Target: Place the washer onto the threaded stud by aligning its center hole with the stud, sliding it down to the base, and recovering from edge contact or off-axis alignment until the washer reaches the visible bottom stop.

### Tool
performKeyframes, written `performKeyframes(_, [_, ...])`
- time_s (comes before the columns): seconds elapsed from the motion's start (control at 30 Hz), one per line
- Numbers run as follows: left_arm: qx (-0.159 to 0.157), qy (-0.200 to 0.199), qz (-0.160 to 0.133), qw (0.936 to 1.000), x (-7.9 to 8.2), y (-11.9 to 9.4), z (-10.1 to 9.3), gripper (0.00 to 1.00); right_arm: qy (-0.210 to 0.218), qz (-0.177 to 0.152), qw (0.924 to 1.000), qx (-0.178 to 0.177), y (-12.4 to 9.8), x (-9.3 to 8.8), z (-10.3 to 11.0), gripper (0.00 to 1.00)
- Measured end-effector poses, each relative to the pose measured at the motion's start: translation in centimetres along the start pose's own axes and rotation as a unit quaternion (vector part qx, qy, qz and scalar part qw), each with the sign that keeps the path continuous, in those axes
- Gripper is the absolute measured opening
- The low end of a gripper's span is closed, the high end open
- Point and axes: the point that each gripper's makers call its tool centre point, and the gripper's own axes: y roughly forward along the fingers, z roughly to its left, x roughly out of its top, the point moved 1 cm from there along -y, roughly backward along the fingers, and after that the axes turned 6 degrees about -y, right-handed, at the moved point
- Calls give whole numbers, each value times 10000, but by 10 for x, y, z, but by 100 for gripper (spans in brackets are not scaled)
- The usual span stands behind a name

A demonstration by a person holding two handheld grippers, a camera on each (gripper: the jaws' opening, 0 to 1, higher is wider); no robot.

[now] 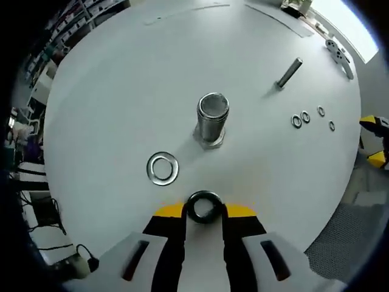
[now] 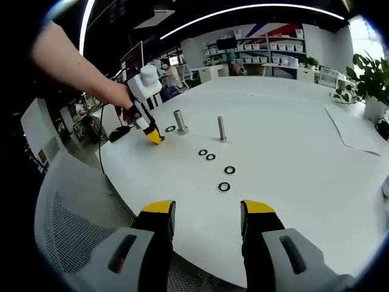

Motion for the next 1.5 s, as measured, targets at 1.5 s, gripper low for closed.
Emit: performKeyframes(1.5, [-226,571,49,9981,-18,-5,-11,19,67,56,10000,44,0,-2,0,43])
